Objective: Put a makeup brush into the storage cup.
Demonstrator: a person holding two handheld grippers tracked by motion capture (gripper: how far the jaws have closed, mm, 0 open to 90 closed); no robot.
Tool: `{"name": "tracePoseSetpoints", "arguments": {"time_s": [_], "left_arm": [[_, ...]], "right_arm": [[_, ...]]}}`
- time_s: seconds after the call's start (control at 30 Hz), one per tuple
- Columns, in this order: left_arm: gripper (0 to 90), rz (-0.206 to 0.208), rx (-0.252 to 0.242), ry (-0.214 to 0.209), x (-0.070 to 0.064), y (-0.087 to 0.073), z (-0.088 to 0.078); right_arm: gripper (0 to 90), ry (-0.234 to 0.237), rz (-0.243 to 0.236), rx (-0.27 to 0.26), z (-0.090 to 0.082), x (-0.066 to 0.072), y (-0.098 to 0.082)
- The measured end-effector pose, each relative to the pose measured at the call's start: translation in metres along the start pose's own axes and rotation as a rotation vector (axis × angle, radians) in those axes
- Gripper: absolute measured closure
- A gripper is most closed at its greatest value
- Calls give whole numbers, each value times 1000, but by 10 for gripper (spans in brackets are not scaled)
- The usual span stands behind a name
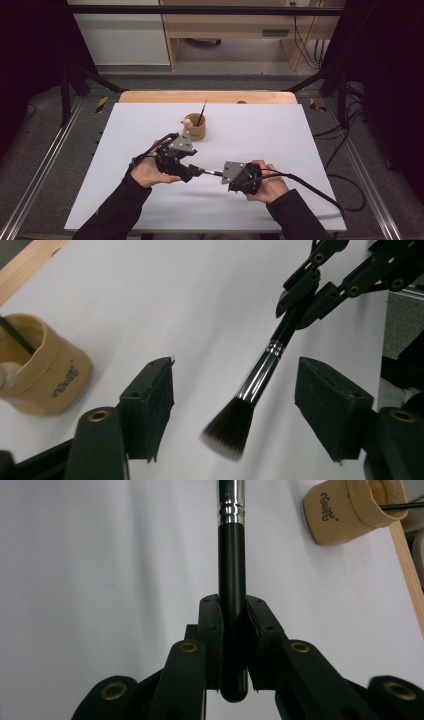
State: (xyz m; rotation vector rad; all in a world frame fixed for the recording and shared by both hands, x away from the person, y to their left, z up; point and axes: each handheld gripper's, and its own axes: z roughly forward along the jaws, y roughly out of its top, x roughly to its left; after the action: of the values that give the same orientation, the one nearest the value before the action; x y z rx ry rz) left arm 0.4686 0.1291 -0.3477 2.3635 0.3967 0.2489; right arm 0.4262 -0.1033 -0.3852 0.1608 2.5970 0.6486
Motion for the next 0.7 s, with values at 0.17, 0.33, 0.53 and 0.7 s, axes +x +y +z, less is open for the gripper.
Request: {"name": "tracePoseSetpoints", "arguments": {"time_s": [0.17,0.33,0.53,0.7], "left_arm": [[261,-47,-41,33,5,-12,-6],[224,-83,-90,63,5,-25,-11],[192,-139,-148,92,3,-42,-14],[180,-184,-178,115,0,-54,-14]], "right_arm": [[796,-11,41,6,2,-3,-6],[795,-8,78,6,1,-6,-13],[796,-15,129,-7,0,-6,-21],[796,-24,170,-20,1,-6,-27]]}}
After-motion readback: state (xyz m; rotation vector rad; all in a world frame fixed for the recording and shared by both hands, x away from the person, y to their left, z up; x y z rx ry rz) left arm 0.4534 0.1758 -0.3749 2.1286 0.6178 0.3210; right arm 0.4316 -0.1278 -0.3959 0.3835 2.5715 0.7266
